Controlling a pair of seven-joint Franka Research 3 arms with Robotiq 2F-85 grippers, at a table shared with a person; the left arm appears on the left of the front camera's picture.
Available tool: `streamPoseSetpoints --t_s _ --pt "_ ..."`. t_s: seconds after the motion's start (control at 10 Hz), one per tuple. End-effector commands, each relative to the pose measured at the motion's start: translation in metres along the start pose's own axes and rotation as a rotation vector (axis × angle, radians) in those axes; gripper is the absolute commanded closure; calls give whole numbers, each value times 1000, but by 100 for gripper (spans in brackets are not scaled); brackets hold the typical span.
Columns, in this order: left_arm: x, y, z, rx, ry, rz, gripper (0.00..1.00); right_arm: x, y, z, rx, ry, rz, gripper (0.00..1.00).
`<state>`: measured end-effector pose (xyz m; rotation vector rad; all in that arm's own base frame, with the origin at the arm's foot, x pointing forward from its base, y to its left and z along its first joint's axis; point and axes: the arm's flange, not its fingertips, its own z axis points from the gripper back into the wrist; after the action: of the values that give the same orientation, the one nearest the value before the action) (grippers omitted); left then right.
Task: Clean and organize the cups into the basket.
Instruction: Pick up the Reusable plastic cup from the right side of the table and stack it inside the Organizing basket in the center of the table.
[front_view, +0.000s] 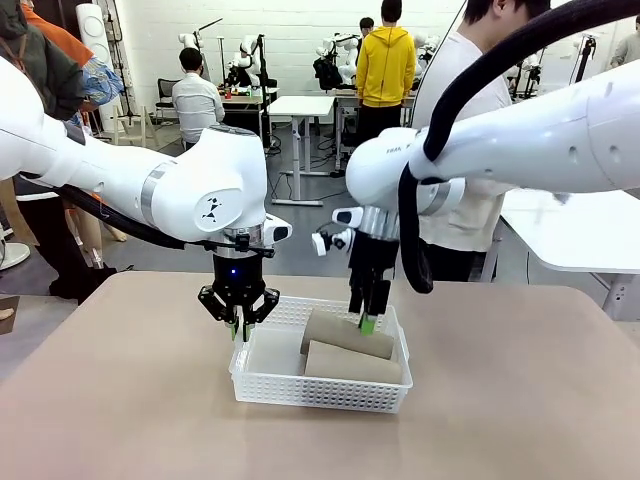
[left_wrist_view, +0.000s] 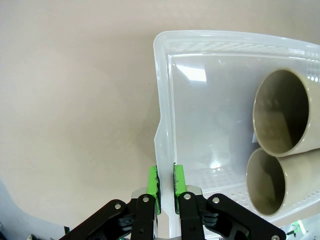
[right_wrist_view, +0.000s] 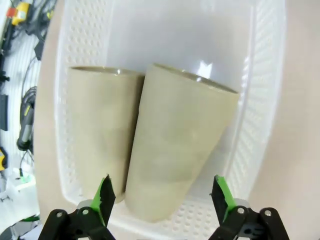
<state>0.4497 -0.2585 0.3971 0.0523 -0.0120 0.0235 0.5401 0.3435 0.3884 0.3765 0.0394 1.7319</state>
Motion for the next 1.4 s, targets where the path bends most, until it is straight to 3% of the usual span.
streamPoseSetpoints --t_s 0.0,0.2,0.4,0.6,0.9,1.1,1.3 --pt "-1 -2 0 0 -5 12 100 -15 52 60 -110 -109 48 0" --pt "-1 -2 0 0 -5 12 100 -68 124 144 -278 -300 52 0" --pt "-1 -2 0 0 -5 12 100 -147 169 176 -346 -486 11 0" --pt "-1 -2 0 0 -5 12 100 -244 191 156 -342 -683 39 0" --pt "-1 -2 0 0 -5 12 100 -362 210 92 -447 -845 50 0" --pt "-1 -2 0 0 -5 12 100 -398 216 53 -451 -919 44 0" --pt "-1 -2 0 0 -5 12 100 -410 216 33 -441 -968 -45 0"
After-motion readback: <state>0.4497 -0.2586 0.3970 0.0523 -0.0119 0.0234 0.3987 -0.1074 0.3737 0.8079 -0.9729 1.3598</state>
